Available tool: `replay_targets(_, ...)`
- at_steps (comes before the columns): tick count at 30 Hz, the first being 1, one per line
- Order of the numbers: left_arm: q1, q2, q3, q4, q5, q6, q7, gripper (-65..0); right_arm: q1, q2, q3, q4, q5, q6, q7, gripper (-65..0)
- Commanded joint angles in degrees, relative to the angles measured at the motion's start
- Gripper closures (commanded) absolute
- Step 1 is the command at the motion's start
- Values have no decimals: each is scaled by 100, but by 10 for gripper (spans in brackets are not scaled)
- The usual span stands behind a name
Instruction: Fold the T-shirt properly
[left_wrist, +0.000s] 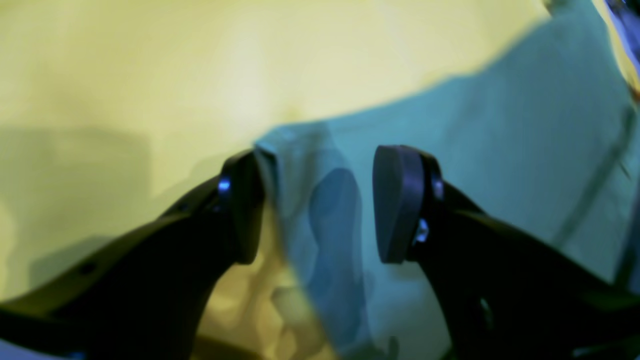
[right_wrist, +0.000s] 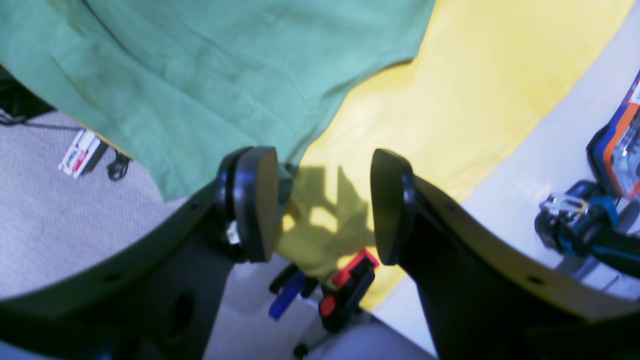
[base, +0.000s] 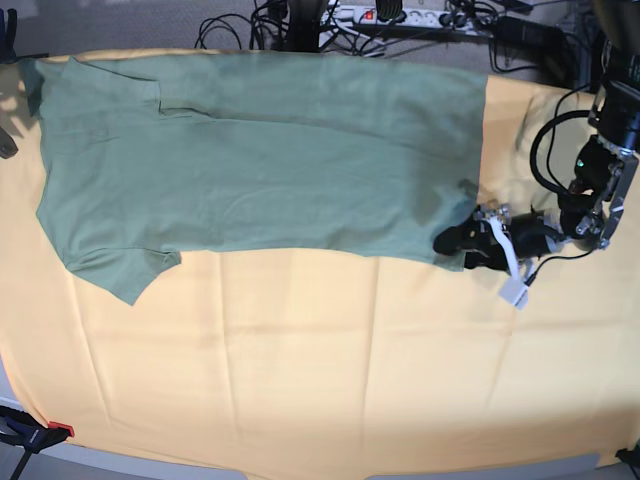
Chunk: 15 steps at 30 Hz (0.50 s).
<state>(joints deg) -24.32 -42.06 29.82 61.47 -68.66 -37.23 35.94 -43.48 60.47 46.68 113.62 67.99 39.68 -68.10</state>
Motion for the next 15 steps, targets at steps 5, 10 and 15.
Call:
replay_targets(5,-146,4,22,46,-223,-234,157,-357,31,125,94,33,15,-28,85,-321)
replay_targets(10,-437,2,15,44,-212,-214,142,-185,33,-7,94,31,-118,-24,575,-322)
replay_targets(15,-584,13,15,44,-81,-214,122,0,245,-546,90,31,-1043,24,2212,-321)
